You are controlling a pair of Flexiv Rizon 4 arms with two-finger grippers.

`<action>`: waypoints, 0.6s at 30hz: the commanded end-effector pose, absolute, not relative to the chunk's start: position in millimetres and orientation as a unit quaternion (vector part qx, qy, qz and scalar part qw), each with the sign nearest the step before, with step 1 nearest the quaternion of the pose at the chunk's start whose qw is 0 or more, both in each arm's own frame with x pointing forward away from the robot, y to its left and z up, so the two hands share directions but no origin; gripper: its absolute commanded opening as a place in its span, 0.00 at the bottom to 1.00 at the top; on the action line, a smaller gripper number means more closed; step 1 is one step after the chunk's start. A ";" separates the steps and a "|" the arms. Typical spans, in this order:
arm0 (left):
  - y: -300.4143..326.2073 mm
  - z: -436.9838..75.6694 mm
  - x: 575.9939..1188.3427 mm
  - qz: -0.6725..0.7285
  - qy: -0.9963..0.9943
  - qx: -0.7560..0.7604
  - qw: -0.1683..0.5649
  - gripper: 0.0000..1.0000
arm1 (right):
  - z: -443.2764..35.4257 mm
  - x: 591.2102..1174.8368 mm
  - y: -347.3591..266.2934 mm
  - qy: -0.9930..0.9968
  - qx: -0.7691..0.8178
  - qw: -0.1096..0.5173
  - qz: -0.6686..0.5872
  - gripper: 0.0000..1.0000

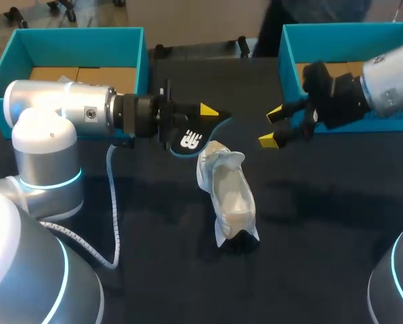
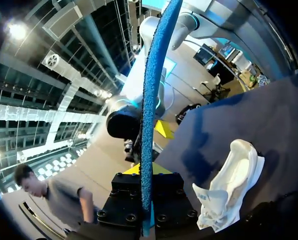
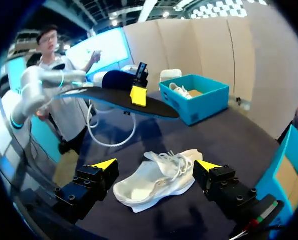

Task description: Take the shoe out of the shoebox, open the shoe tongue, remove and reinsert the insole, then place the shoe into the shoebox

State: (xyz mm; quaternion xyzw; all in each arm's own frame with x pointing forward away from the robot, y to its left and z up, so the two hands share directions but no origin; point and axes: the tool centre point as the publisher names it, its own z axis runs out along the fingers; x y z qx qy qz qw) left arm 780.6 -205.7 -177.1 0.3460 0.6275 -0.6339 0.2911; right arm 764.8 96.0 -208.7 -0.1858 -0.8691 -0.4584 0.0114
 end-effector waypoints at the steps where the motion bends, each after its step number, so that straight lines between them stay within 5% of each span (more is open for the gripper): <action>1: -205.8 -177.4 780.1 -0.634 0.628 0.346 0.292 0.00 | -207.9 757.5 96.8 -0.872 -0.176 -0.007 -0.457 1.00; 18: -205.8 -177.4 780.1 -0.634 0.628 0.346 0.292 0.00 | -220.3 762.8 78.9 -0.928 -0.053 -0.010 -0.368 1.00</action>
